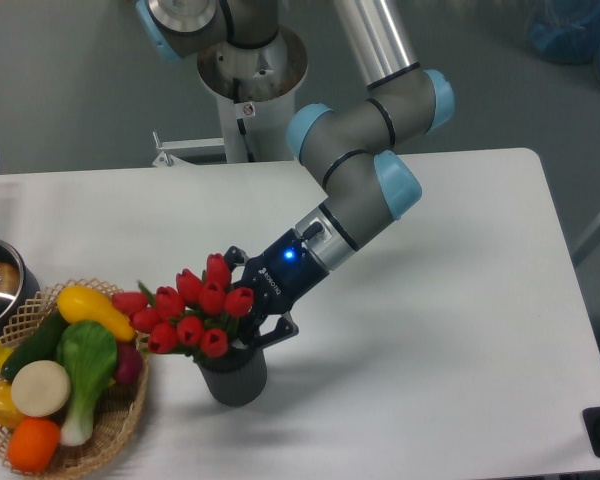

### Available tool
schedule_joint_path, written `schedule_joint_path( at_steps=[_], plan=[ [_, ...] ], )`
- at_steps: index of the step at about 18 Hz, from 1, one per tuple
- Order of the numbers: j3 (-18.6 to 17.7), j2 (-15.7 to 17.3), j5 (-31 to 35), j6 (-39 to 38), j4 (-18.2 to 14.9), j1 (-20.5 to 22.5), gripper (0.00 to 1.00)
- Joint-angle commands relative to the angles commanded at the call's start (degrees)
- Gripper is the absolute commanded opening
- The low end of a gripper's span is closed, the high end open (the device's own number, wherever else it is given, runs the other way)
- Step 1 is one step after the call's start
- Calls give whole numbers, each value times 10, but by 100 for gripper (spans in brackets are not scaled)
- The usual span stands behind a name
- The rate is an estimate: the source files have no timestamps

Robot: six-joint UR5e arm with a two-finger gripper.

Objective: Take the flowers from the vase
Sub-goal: 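Lift the gripped tulip bunch straight up out of the grey vase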

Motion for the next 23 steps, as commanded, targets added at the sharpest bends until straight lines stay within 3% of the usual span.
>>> schedule_joint_path(
  at_steps=[3,10,23],
  plan=[
    [0,1,-5,0,0,3,10],
    [0,8,-30,-8,0,17,10],
    [-3,62,-94,-56,-1,28,10]
  ],
)
